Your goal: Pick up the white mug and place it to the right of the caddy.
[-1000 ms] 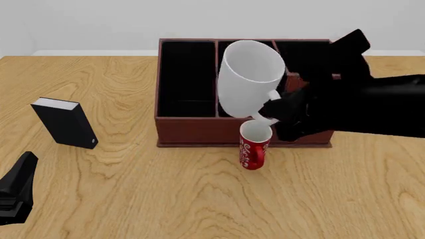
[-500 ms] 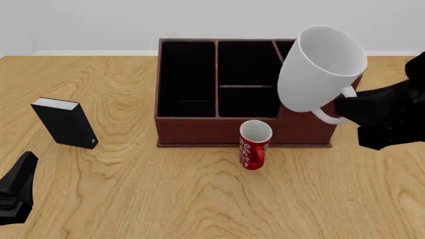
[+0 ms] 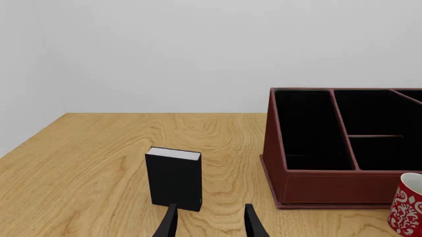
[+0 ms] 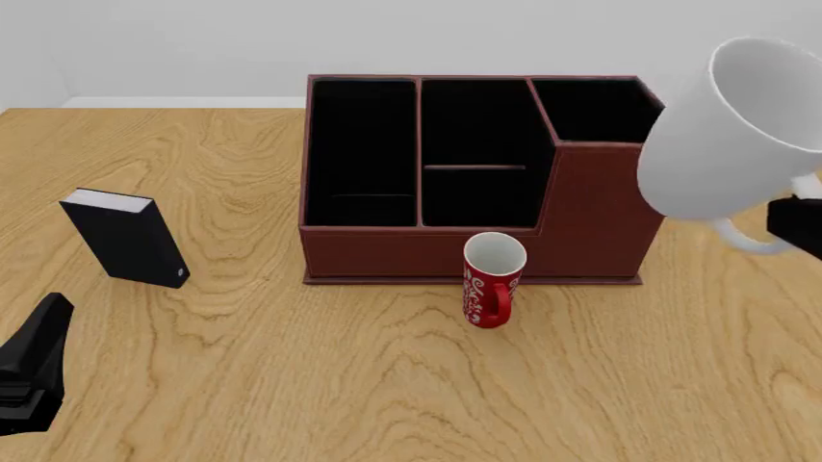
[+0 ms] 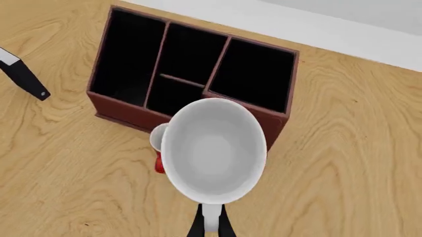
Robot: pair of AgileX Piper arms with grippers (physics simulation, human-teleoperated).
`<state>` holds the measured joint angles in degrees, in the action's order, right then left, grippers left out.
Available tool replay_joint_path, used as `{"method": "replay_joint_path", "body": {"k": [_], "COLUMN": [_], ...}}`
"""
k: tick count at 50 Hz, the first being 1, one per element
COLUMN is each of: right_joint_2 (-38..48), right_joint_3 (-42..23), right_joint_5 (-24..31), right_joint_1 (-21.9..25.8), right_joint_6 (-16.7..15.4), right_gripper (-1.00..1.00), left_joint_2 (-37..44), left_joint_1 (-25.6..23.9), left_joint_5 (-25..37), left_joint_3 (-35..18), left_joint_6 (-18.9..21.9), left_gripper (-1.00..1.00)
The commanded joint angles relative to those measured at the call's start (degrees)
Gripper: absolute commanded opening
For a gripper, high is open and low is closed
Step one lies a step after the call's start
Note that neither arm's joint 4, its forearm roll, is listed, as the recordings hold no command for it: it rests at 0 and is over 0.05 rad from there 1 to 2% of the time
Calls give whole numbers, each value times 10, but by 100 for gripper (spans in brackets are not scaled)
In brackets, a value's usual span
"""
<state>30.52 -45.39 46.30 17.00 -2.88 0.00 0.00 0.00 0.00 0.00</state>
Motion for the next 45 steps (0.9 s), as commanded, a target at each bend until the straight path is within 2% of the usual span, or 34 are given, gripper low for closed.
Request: {"method": "replay_joint_path", "body": {"k": [1,15,31,35,45], "right_joint_2": [-43,-69,-64,-73,-57], "right_joint_3": [-11,-18,-7,-12,-17], "right_joint_5": [41,70,59,68,60], "right_joint_1": [-50,-97,-124,-146,-169], "right_joint_6": [19,35,61,67,67], "right_gripper": [-100,-100,-100,-100,-100], "left_joint_2": [0,0,0,0,0], "left_joint_1": [0,0,0,0,0], "left_joint_5": [0,0,0,0,0], "left_joint_3": [0,0,0,0,0], "left_joint_6": [0,0,0,0,0], "left_gripper": [100,100,100,100,100]}}
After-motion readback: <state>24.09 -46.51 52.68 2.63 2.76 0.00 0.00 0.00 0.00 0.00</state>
